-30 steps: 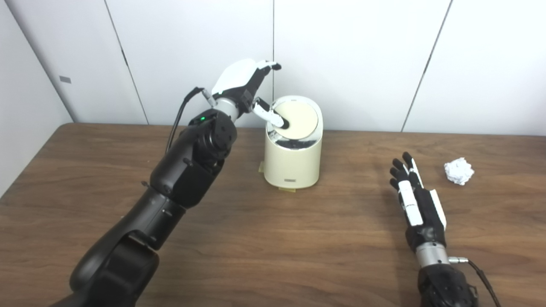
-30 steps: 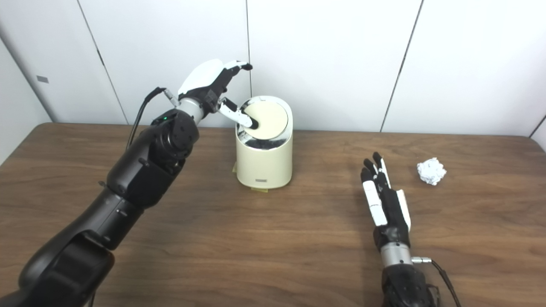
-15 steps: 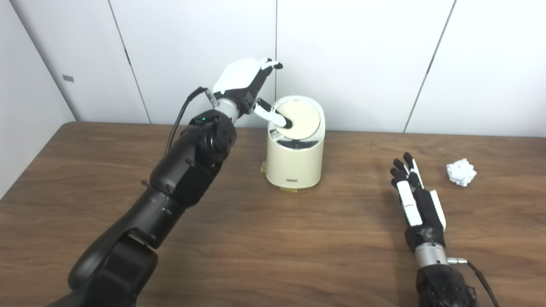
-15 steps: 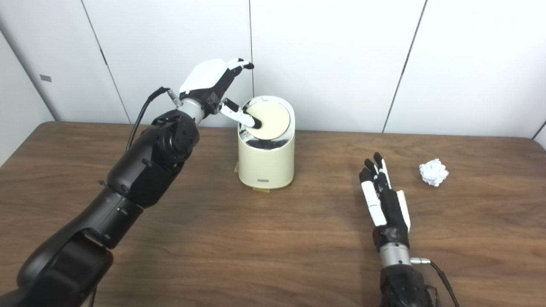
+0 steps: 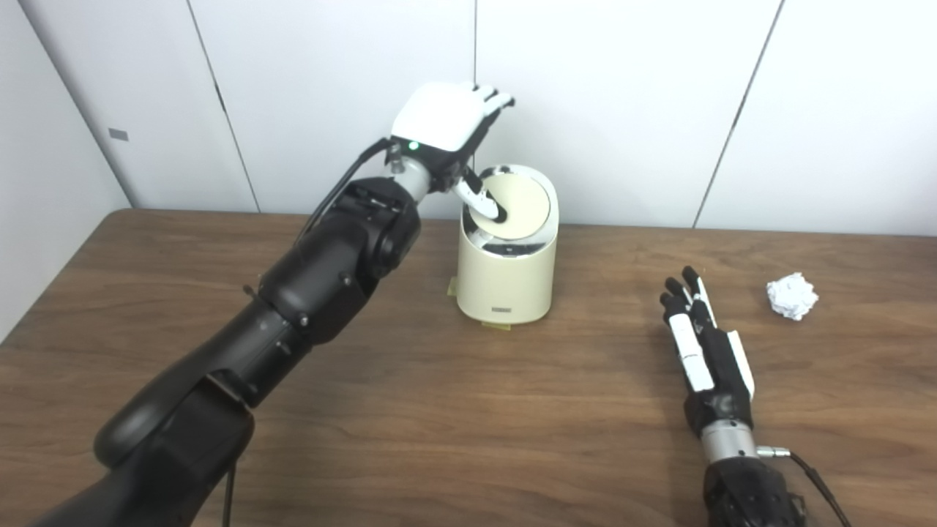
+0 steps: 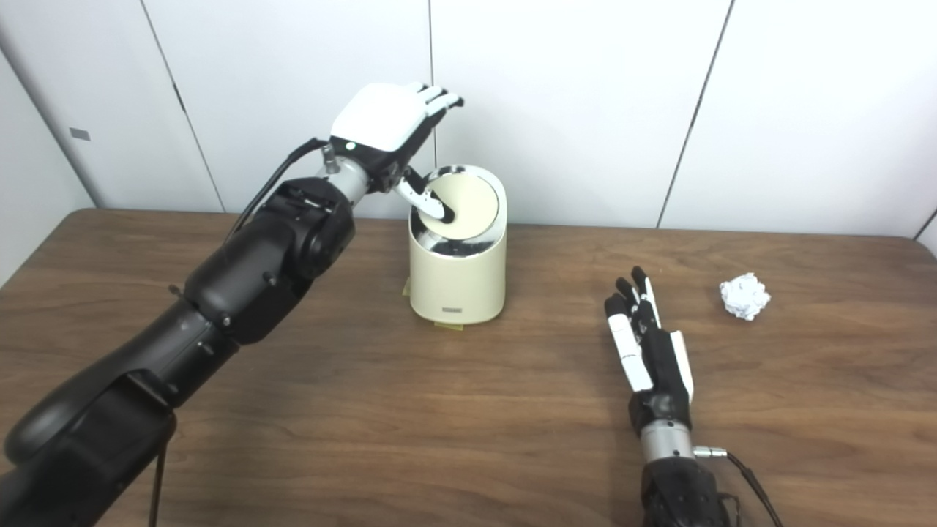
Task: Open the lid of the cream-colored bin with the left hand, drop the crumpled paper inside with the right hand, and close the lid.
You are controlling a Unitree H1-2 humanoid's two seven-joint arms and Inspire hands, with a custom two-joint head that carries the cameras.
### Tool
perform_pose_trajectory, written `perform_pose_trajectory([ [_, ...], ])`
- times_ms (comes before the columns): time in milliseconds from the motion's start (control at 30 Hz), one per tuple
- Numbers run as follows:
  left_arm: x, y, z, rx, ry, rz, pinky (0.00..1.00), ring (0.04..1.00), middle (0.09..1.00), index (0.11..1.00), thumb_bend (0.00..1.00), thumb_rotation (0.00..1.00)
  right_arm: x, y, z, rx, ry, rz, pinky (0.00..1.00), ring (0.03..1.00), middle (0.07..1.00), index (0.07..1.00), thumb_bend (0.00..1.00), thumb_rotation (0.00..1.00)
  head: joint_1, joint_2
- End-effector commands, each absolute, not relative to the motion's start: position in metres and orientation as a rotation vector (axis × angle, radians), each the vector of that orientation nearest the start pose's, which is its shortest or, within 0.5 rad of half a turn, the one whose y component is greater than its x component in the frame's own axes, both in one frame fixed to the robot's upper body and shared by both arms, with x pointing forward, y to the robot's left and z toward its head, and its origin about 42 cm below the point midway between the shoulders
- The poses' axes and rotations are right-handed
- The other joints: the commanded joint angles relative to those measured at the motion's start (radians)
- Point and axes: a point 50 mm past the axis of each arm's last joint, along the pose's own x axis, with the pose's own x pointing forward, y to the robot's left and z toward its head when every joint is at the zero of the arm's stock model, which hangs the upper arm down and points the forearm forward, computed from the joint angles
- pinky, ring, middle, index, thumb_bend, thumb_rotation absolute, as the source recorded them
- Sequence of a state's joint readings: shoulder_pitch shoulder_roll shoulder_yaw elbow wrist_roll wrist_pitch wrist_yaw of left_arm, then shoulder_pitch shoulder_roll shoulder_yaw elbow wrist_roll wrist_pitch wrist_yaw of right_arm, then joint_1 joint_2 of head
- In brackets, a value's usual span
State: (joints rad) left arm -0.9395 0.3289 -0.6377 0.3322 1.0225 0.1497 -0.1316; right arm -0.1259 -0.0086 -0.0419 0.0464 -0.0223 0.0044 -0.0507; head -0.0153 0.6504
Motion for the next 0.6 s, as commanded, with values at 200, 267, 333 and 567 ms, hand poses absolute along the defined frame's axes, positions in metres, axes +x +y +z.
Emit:
perform_pose_trajectory([
  [200,0.487,0.121,0.305,1.755,-0.525,-0.292,0.93,0.971,0.938,0.930,1.00,0.09,0.329,-0.214,0.131,-0.019,-0.122,-0.062,0.96,0.945,0.953,1.000,0.60,0.81,-0.001,0.001],
  [267,0.486,0.123,0.311,1.705,-0.502,-0.291,0.94,0.971,0.937,0.938,1.00,0.09,0.329,-0.214,0.130,-0.023,-0.122,-0.064,0.95,0.942,0.948,1.000,0.60,0.82,-0.003,-0.001],
  [333,0.484,0.127,0.316,1.603,-0.471,-0.284,0.92,0.952,0.921,0.927,0.98,0.09,0.329,-0.214,0.130,-0.025,-0.118,-0.064,0.95,0.943,0.949,1.000,0.59,0.82,-0.004,-0.003],
  [567,0.471,0.153,0.318,1.109,-0.357,-0.199,0.71,0.837,0.856,0.833,0.70,0.25,0.327,-0.216,0.130,-0.047,-0.112,-0.064,0.93,0.937,0.951,1.000,0.60,0.84,-0.012,-0.002],
])
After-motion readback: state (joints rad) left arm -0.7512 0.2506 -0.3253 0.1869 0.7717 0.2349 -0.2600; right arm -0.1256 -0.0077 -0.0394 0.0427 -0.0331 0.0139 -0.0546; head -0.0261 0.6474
